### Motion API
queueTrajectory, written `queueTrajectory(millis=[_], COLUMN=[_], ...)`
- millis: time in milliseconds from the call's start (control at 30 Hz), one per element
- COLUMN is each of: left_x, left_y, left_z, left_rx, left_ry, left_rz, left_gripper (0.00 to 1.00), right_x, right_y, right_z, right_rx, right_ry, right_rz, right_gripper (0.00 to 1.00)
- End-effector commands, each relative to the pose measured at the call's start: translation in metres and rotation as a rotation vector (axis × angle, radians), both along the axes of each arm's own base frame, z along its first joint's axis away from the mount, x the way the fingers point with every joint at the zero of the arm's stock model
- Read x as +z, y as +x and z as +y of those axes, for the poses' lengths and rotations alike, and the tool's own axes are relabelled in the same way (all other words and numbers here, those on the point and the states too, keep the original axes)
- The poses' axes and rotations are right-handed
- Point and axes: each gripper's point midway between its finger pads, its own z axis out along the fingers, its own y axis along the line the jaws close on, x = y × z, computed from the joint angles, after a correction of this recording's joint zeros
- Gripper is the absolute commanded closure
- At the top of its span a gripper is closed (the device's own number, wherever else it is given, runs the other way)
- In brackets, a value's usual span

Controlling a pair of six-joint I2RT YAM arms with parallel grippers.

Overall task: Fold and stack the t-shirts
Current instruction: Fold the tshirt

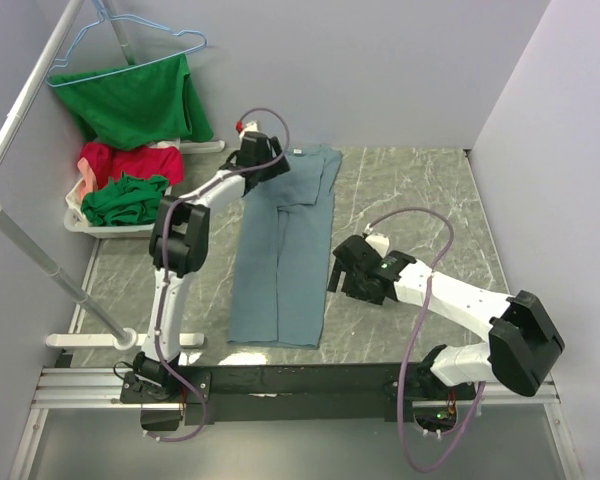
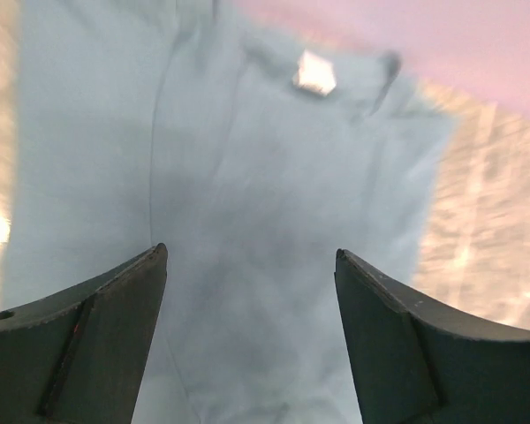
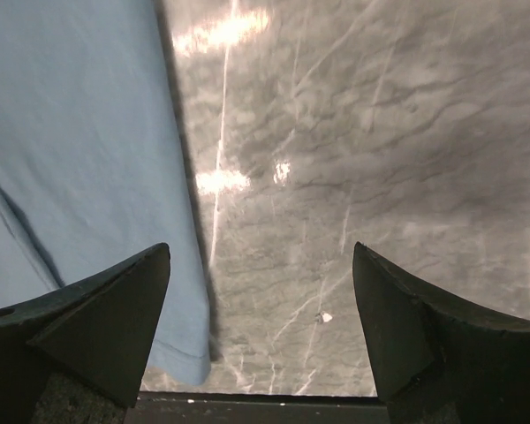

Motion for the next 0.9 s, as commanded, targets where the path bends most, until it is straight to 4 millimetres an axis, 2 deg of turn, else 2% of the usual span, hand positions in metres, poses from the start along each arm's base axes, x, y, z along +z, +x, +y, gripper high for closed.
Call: queueTrajectory(millis=[0, 67, 100, 133, 167, 200, 233, 267, 300, 333, 367, 433, 467, 533, 667, 767, 867], left_x=[0.131, 0.128, 0.118, 0.114, 0.086, 0.095, 0.089, 0.060, 0.072, 0.067, 0.056, 0.046, 0.038, 0.029, 0.010, -0.003, -0.012], left_y=[-0.016, -0.030, -0.052, -0.063, -0.084, -0.104, -0.118, -0.142, -0.159, -0.173, -0.197, -0.224, -0.243, -0.267, -0.313, -0.341, -0.365], left_z=[0.008, 0.024, 0.036, 0.042, 0.051, 0.058, 0.062, 0.072, 0.074, 0.078, 0.085, 0.085, 0.093, 0.092, 0.108, 0.117, 0.114], left_rx=[-0.001, 0.053, 0.071, 0.097, 0.108, 0.119, 0.137, 0.148, 0.161, 0.168, 0.170, 0.160, 0.169, 0.158, 0.176, 0.180, 0.144], left_ry=[-0.016, 0.017, 0.050, 0.055, 0.081, 0.077, 0.068, 0.096, 0.071, 0.076, 0.084, 0.094, 0.115, 0.124, 0.121, 0.118, 0.090], left_rz=[-0.194, -0.145, -0.071, -0.038, 0.044, 0.058, 0.085, 0.155, 0.146, 0.163, 0.190, 0.219, 0.235, 0.266, 0.326, 0.375, 0.429], left_gripper=[0.19, 0.20, 0.20, 0.22, 0.23, 0.24, 0.25, 0.26, 0.28, 0.29, 0.31, 0.34, 0.35, 0.37, 0.40, 0.44, 0.48], right_x=[-0.018, -0.027, -0.031, -0.032, -0.037, -0.038, -0.039, -0.035, -0.034, -0.035, -0.033, -0.033, -0.033, -0.034, -0.031, -0.033, -0.035], right_y=[-0.011, -0.019, -0.025, -0.029, -0.036, -0.043, -0.048, -0.050, -0.054, -0.058, -0.059, -0.064, -0.066, -0.069, -0.075, -0.081, -0.088], right_z=[0.018, 0.022, 0.026, 0.033, 0.034, 0.039, 0.045, 0.050, 0.057, 0.059, 0.062, 0.066, 0.068, 0.071, 0.080, 0.087, 0.092], right_rx=[0.044, 0.054, 0.068, 0.084, 0.084, 0.101, 0.117, 0.116, 0.135, 0.143, 0.140, 0.155, 0.153, 0.163, 0.188, 0.205, 0.221], right_ry=[0.071, 0.086, 0.089, 0.120, 0.126, 0.140, 0.164, 0.188, 0.208, 0.223, 0.240, 0.268, 0.280, 0.295, 0.318, 0.317, 0.306], right_rz=[0.041, 0.062, 0.077, 0.086, 0.099, 0.102, 0.099, 0.092, 0.083, 0.088, 0.082, 0.080, 0.081, 0.082, 0.086, 0.105, 0.121], right_gripper=[0.11, 0.12, 0.13, 0.15, 0.17, 0.19, 0.20, 0.22, 0.24, 0.26, 0.29, 0.31, 0.33, 0.36, 0.43, 0.46, 0.48])
